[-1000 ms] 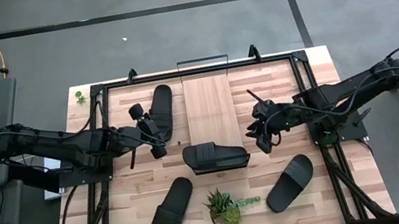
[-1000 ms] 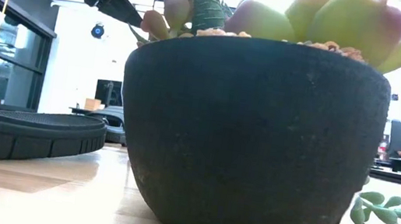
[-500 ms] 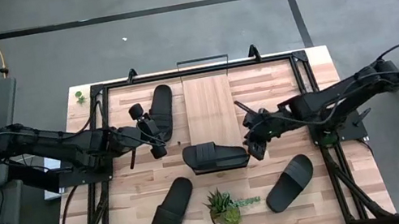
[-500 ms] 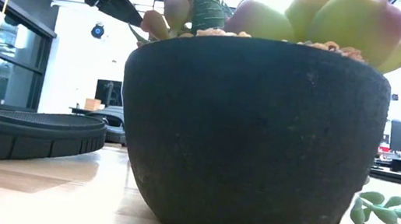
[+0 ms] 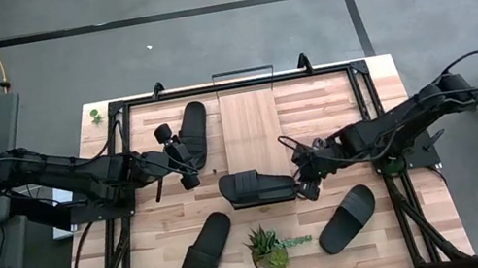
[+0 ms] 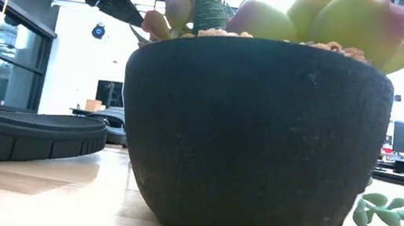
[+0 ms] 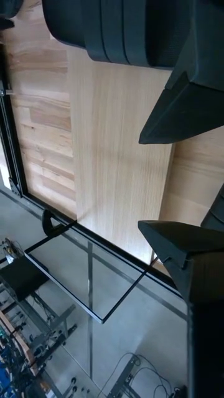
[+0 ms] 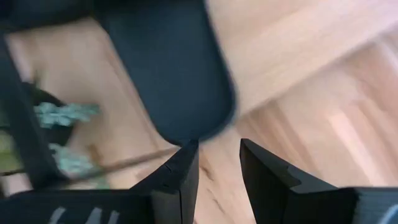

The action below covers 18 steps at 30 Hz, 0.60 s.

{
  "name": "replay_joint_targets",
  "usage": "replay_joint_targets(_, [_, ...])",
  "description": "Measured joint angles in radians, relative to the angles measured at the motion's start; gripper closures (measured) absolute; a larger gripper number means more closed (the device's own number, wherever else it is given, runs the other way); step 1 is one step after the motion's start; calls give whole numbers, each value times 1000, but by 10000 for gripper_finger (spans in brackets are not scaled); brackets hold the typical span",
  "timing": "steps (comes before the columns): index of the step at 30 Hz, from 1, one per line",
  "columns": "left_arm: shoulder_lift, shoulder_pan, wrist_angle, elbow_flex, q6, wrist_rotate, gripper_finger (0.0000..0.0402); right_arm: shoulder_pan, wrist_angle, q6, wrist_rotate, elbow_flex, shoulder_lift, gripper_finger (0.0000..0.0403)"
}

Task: Pick and place slides into the shelf
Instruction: Put the bottom right black slide on the shelf

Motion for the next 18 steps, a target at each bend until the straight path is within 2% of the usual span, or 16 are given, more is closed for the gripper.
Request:
replay_joint_targets(7, [0, 0, 0, 0, 0, 0, 206, 88, -172, 73, 174, 117, 1, 295])
replay_joint_targets(13, [0, 0, -1, 0, 0, 0, 206, 187, -266, 143, 245, 201, 35, 295])
replay_joint_targets(18, [0, 0, 0, 0, 0, 0, 206, 244, -383, 240, 263, 271, 122, 295])
